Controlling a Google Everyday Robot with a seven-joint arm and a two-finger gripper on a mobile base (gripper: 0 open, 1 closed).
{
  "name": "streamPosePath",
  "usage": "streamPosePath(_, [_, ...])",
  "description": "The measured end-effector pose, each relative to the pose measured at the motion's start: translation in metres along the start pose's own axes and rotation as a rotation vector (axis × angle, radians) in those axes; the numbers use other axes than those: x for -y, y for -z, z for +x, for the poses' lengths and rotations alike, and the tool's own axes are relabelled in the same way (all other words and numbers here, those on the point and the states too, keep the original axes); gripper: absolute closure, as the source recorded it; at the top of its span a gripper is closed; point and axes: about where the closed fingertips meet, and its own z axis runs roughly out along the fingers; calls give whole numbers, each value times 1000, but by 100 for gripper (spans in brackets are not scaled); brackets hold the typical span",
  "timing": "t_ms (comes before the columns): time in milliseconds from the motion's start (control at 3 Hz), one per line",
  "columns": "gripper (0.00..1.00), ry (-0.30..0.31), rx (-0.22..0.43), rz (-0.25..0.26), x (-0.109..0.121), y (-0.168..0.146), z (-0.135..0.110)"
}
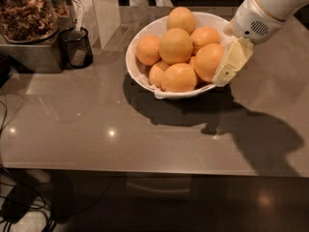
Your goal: Pick orange from white bowl
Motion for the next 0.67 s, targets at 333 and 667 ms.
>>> streamPosePath(333, [0,0,0,-1,0,0,0])
streamPosePath(667, [19,0,0,-1,0,0,0])
